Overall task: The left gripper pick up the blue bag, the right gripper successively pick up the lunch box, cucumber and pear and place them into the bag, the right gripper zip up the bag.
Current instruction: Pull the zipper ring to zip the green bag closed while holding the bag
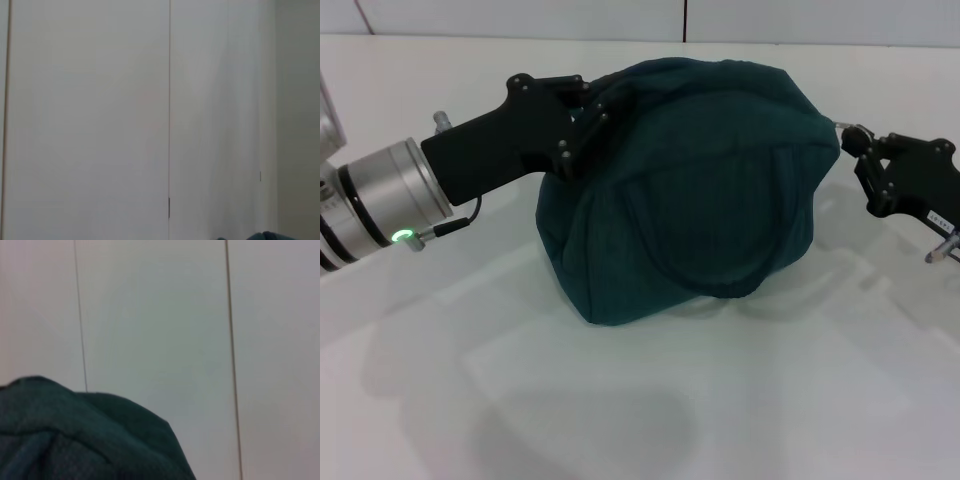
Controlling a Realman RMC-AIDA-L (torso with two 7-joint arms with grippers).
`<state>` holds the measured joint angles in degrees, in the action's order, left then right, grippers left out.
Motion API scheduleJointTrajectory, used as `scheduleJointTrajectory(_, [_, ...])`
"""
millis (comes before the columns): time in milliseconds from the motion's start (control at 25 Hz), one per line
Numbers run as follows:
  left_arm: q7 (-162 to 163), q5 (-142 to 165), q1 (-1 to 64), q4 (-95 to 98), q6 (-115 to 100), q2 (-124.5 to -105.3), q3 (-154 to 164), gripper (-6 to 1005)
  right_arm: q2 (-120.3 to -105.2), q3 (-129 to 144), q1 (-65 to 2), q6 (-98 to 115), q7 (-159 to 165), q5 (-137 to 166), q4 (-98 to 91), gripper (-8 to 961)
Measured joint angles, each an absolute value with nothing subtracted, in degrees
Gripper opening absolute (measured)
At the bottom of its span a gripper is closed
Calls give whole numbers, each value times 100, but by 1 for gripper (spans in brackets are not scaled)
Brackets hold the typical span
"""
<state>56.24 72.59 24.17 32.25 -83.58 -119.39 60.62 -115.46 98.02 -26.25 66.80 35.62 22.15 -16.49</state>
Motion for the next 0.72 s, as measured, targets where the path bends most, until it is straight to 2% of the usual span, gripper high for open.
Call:
scheduleJointTrajectory(440, [5575, 7290, 2456, 3209, -8359, -11938, 6064, 149, -11444, 9817, -2733, 6591, 4485, 2980, -1637, 6])
scheduleJointTrajectory(720, [5341, 7102, 2475, 2933, -8404, -11968, 6092, 158, -11384, 9597, -2678, 6899, 4617, 2999, -1699, 41])
